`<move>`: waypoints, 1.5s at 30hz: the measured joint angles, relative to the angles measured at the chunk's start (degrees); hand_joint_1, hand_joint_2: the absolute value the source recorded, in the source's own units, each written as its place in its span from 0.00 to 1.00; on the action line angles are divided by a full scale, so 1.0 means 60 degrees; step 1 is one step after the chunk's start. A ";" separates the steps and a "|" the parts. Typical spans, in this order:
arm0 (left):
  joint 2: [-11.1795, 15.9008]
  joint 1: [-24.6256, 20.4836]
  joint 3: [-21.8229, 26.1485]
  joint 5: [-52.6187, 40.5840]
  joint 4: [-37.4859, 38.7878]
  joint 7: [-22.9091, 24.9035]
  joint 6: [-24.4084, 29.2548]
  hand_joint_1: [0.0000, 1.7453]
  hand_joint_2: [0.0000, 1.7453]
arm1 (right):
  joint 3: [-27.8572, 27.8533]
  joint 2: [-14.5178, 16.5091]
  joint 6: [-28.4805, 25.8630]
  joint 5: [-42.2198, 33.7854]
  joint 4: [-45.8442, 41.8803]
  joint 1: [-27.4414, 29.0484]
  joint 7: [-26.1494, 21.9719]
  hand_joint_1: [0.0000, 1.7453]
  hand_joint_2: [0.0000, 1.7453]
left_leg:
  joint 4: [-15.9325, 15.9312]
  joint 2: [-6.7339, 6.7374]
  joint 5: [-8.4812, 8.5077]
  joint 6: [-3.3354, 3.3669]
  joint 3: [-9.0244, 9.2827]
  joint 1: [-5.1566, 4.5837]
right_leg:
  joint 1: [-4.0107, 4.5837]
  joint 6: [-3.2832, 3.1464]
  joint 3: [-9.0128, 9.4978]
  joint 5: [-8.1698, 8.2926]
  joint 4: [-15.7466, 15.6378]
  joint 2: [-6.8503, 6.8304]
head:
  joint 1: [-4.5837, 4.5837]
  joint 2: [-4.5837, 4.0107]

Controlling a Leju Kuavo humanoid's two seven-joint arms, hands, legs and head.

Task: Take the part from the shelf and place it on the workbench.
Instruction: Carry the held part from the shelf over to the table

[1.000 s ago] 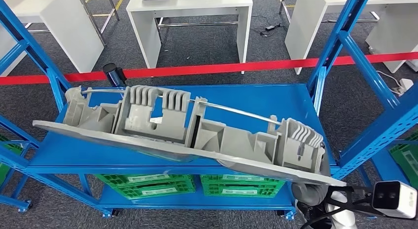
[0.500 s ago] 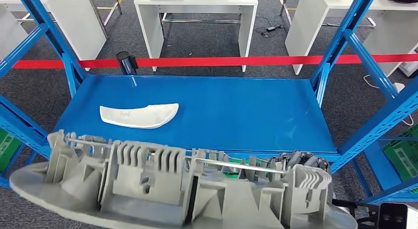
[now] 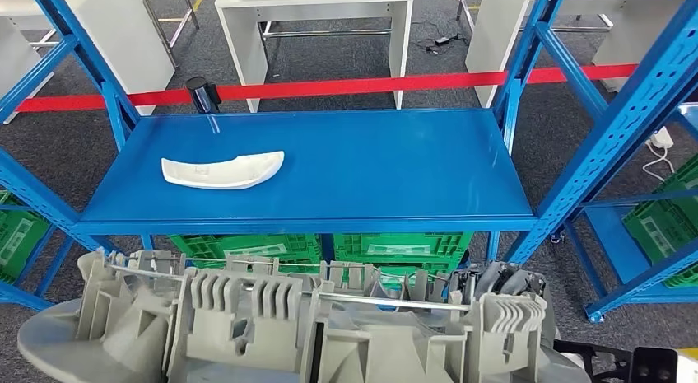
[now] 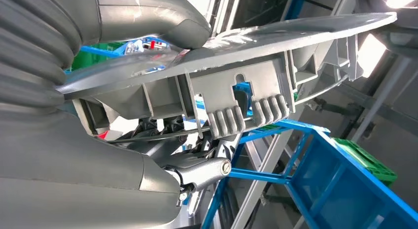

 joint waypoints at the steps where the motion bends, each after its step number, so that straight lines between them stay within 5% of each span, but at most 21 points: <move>1: 0.0007 -0.0012 0.0002 0.0017 -0.0001 -0.0061 -0.0001 0.00 1.00 | -0.0005 0.0035 0.0035 0.0004 0.0034 -0.0029 0.0002 1.00 1.00 | 0.0573 -0.0001 -0.0365 -0.0031 -0.0096 0.0005 | 0.0001 -0.0001 -0.0150 0.0116 0.0005 -0.0001 | -0.0016 0.0000; 2: 0.0015 -0.0022 0.0004 0.0029 -0.0002 -0.0115 -0.0001 0.00 1.00 | -0.0006 0.0075 0.0044 0.0007 0.0084 -0.0075 0.0002 1.00 1.00 | 0.0988 -0.0002 -0.0488 -0.0053 -0.0103 0.0008 | 0.0000 0.0010 -0.0303 0.0231 0.0012 -0.0002 | -0.0023 0.0000; 4: 0.0017 -0.0031 0.0009 0.0038 -0.0002 -0.0197 -0.0008 0.00 1.00 | -0.0006 0.0143 0.0032 0.0009 0.0187 -0.0180 0.0002 1.00 1.00 | 0.1047 -0.0002 -0.0146 -0.0064 0.0256 0.0018 | -0.0007 0.0059 -0.0608 0.0451 0.0036 -0.0004 | -0.0040 0.0000; 6: 0.0018 -0.0056 0.0010 0.0037 -0.0002 -0.0282 -0.0036 0.00 1.00 | -0.0006 0.0163 0.0002 0.0002 0.0232 -0.0261 0.0001 1.00 1.00 | -0.0027 -0.0011 0.0238 -0.0037 0.1157 0.0027 | -0.0011 0.0140 -0.0867 0.0638 0.0090 -0.0006 | -0.0055 0.0000; 9: 0.0019 -0.0134 0.0010 0.0026 -0.0001 -0.0367 -0.0100 0.00 1.00 | -0.0005 0.0164 -0.0036 -0.0005 0.0248 -0.0348 0.0009 1.00 1.00 | -0.1515 -0.0073 0.0053 0.0156 0.2087 -0.0032 | 0.0011 0.0312 -0.1048 0.0874 0.0147 -0.0026 | -0.0061 0.0000; 12: 0.0014 -0.0159 0.0010 0.0009 0.0002 -0.0373 -0.0128 0.00 1.00 | -0.0007 0.0164 -0.0040 -0.0029 0.0257 -0.0370 0.0003 1.00 1.00 | -0.1594 -0.0053 0.0223 0.0442 0.1936 -0.0058 | -0.0022 0.0496 -0.1116 0.0932 0.0170 -0.0023 | -0.0052 0.0000; 14: 0.0014 -0.0167 0.0010 -0.0015 0.0001 -0.0373 -0.0138 0.00 1.00 | -0.0039 0.0164 -0.0028 -0.0020 0.0263 -0.0372 0.0000 1.00 1.00 | -0.1609 -0.0009 0.0436 0.0598 0.1720 -0.0044 | -0.0046 0.0587 -0.1349 0.0227 0.0761 -0.0011 | -0.0012 0.0000; 16: 0.0020 -0.0170 0.0010 -0.0032 0.0001 -0.0371 -0.0139 0.00 1.00 | -0.0109 0.0166 0.0005 -0.0005 0.0282 -0.0376 0.0001 1.00 1.00 | -0.1593 0.0006 0.0659 0.0662 0.1444 -0.0066 | -0.0045 0.0637 -0.1655 -0.0724 0.1945 -0.0009 | 0.0031 0.0000; 18: 0.0025 -0.0166 0.0010 -0.0035 0.0002 -0.0369 -0.0138 0.00 1.00 | -0.0188 0.0175 0.0032 -0.0013 0.0323 -0.0379 0.0002 1.00 1.00 | -0.1553 0.0010 0.0879 0.0675 0.1150 -0.0099 | -0.0037 0.0632 -0.1675 -0.0922 0.2755 -0.0008 | 0.0053 0.0000; 19: 0.0025 -0.0166 0.0010 -0.0035 0.0002 -0.0368 -0.0137 0.00 1.00 | -0.0215 0.0183 0.0038 -0.0022 0.0348 -0.0389 0.0002 1.00 1.00 | -0.1522 0.0011 0.0982 0.0672 0.1001 -0.0115 | -0.0024 0.0600 -0.1467 -0.0720 0.2729 -0.0007 | 0.0061 0.0000; 21: 0.0022 -0.0171 0.0010 -0.0035 0.0002 -0.0369 -0.0126 0.00 1.00 | -0.0242 0.0197 0.0046 -0.0053 0.0386 -0.0451 0.0004 1.00 1.00 | -0.1445 0.0011 0.1160 0.0650 0.0725 -0.0141 | 0.0036 0.0462 -0.0572 -0.0300 0.1758 -0.0008 | 0.0075 0.0000; 23: 0.0013 -0.0175 0.0010 -0.0034 0.0000 -0.0378 -0.0109 0.00 1.00 | -0.0246 0.0205 0.0053 -0.0085 0.0404 -0.0550 0.0006 1.00 1.00 | -0.1389 0.0013 0.1314 0.0580 0.0563 -0.0169 | 0.0113 0.0326 0.0354 -0.0379 0.0442 -0.0018 | 0.0079 0.0000; 26: 0.0027 -0.0166 0.0012 -0.0033 -0.0001 -0.0427 -0.0093 0.00 1.00 | -0.0249 0.0219 0.0048 -0.0083 0.0430 -0.0655 -0.0002 1.00 1.00 | -0.1442 0.0021 0.1567 0.0403 0.0496 -0.0151 | 0.0161 0.0237 0.0577 -0.0425 -0.0145 -0.0028 | 0.0099 0.0000; 28: 0.0046 -0.0151 0.0013 -0.0036 0.0006 -0.0468 -0.0092 0.00 1.00 | -0.0249 0.0252 0.0040 -0.0038 0.0449 -0.0691 0.0000 1.00 1.00 | -0.1287 -0.0009 0.1348 0.0288 0.0386 -0.0134 | 0.0105 0.0123 0.0410 -0.0198 -0.0218 -0.0052 | 0.0103 0.0000; 32: 0.0067 -0.0152 0.0014 -0.0045 0.0015 -0.0491 -0.0092 0.00 1.00 | -0.0249 0.0300 0.0030 0.0039 0.0457 -0.0694 0.0000 1.00 1.00 | 0.0696 -0.0037 -0.0279 0.0083 -0.0095 -0.0052 | 0.0055 0.0052 -0.0155 0.0281 -0.0228 -0.0075 | 0.0018 0.0000; 33: 0.0072 -0.0154 0.0014 -0.0045 0.0014 -0.0491 -0.0092 0.00 1.00 | -0.0249 0.0302 0.0026 0.0060 0.0457 -0.0687 0.0001 1.00 1.00 | 0.1108 -0.0037 -0.0323 0.0046 -0.0090 -0.0031 | 0.0045 0.0074 -0.0323 0.0398 -0.0211 -0.0078 | 0.0012 0.0000; 35: 0.0076 -0.0156 0.0014 -0.0043 0.0013 -0.0489 -0.0092 0.00 1.00 | -0.0248 0.0303 0.0019 0.0091 0.0457 -0.0671 0.0001 1.00 1.00 | 0.1015 -0.0037 0.0144 -0.0003 0.0357 0.0013 | 0.0014 0.0138 -0.0651 0.0599 -0.0153 -0.0082 | 0.0003 0.0000; 37: 0.0075 -0.0172 0.0014 -0.0042 0.0013 -0.0488 -0.0089 0.00 1.00 | -0.0249 0.0303 0.0015 0.0097 0.0453 -0.0662 0.0000 1.00 1.00 | -0.0234 -0.0047 0.0371 -0.0020 0.1371 0.0048 | -0.0001 0.0233 -0.0904 0.0749 -0.0045 -0.0078 | -0.0021 0.0000; 39: 0.0074 -0.0190 0.0014 -0.0039 0.0012 -0.0490 -0.0084 0.00 1.00 | -0.0251 0.0303 0.0010 0.0094 0.0447 -0.0652 0.0002 1.00 1.00 | -0.1356 -0.0070 0.0075 0.0092 0.2128 0.0030 | 0.0021 0.0358 -0.1008 0.0865 0.0045 -0.0070 | -0.0040 0.0000; 42: 0.0065 -0.0183 0.0015 -0.0035 0.0013 -0.0486 -0.0081 0.00 1.00 | -0.0251 0.0299 -0.0002 0.0081 0.0446 -0.0642 -0.0004 1.00 1.00 | -0.1639 -0.0010 -0.0004 0.0389 0.2167 -0.0018 | -0.0005 0.0557 -0.1044 0.1015 0.0063 -0.0035 | -0.0024 0.0000; 45: 0.0054 -0.0180 0.0019 -0.0035 0.0009 -0.0476 -0.0078 0.00 1.00 | -0.0253 0.0293 -0.0013 0.0077 0.0447 -0.0636 -0.0001 1.00 1.00 | -0.1652 0.0145 0.0223 0.0608 0.1951 0.0002 | -0.0046 0.0702 -0.1476 0.0285 0.1046 -0.0003 | 0.0036 0.0000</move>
